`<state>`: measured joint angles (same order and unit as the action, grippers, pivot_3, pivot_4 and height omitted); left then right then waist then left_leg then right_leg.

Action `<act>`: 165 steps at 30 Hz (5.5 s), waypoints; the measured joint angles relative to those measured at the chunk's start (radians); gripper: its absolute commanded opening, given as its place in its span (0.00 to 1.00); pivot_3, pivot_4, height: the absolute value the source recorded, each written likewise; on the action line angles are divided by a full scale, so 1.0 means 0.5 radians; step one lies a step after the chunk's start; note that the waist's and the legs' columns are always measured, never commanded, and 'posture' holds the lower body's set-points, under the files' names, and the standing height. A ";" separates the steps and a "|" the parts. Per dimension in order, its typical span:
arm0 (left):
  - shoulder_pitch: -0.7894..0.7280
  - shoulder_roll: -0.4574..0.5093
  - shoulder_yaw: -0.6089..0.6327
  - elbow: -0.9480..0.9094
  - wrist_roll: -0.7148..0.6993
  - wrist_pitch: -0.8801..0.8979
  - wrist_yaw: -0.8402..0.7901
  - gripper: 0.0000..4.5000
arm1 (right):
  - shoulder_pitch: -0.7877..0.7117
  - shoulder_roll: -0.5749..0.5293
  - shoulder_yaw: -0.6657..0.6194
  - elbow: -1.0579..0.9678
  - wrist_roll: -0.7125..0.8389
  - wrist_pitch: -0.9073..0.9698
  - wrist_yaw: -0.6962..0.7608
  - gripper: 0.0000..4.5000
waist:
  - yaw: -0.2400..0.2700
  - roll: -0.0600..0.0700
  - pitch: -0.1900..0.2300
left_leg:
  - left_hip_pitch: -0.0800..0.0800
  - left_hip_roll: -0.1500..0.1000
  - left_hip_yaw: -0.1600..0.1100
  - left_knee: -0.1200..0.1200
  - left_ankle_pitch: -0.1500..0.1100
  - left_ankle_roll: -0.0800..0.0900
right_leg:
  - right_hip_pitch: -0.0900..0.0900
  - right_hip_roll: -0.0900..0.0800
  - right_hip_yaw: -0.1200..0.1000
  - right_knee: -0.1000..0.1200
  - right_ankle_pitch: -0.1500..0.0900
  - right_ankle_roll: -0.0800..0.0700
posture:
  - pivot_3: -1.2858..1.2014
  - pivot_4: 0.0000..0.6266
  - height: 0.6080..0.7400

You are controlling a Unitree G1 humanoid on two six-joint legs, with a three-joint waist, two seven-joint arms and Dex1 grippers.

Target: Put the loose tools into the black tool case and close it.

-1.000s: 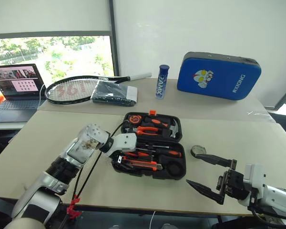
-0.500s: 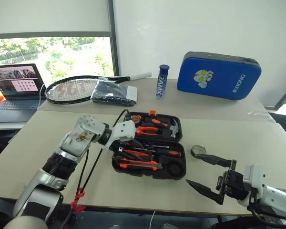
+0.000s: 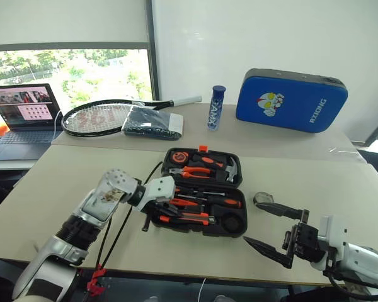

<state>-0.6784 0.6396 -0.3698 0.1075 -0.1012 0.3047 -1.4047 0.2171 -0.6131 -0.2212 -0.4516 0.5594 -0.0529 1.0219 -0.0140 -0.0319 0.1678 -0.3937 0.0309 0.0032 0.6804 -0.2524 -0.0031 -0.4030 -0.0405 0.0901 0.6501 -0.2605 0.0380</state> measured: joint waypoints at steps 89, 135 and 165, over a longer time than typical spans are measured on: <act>0.910 0.252 1.214 0.120 -0.797 -0.401 -0.009 0.99 | 0.655 0.036 -0.586 0.494 -0.107 -0.325 0.131 1.00 | -0.021 0.014 -0.015 | 0.011 0.005 0.009 -0.006 -0.002 0.003 | 0.003 0.000 0.009 -0.005 -0.007 0.006 | 0.52 0.24 1.00; 1.076 0.197 1.059 -0.150 -0.826 -0.484 -0.020 1.00 | -1.464 -0.459 0.937 0.321 -0.543 1.222 0.472 0.01 | -0.037 0.014 -0.009 | -0.025 0.001 0.010 0.004 -0.002 0.007 | -0.038 -0.004 0.008 0.011 0.005 0.000 | 0.52 0.24 1.00; 0.889 0.162 1.084 0.204 -0.507 -0.357 0.653 0.36 | -1.107 -0.504 0.408 0.899 -0.559 0.494 0.424 0.38 | -0.030 0.010 -0.008 | -0.021 0.000 0.011 0.006 -0.001 0.006 | -0.036 -0.003 0.008 0.015 0.005 -0.001 | 0.52 0.24 1.00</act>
<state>-0.2338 0.7208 0.1723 0.2094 -0.3549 0.1263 -1.0784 -0.3362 -0.8651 -0.0172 -0.0022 0.2801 0.1940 1.2340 -0.0290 -0.0268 0.1636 -0.4044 0.0308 0.0086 0.6832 -0.2531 0.0000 -0.4210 -0.0422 0.0943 0.6574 -0.2579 0.0378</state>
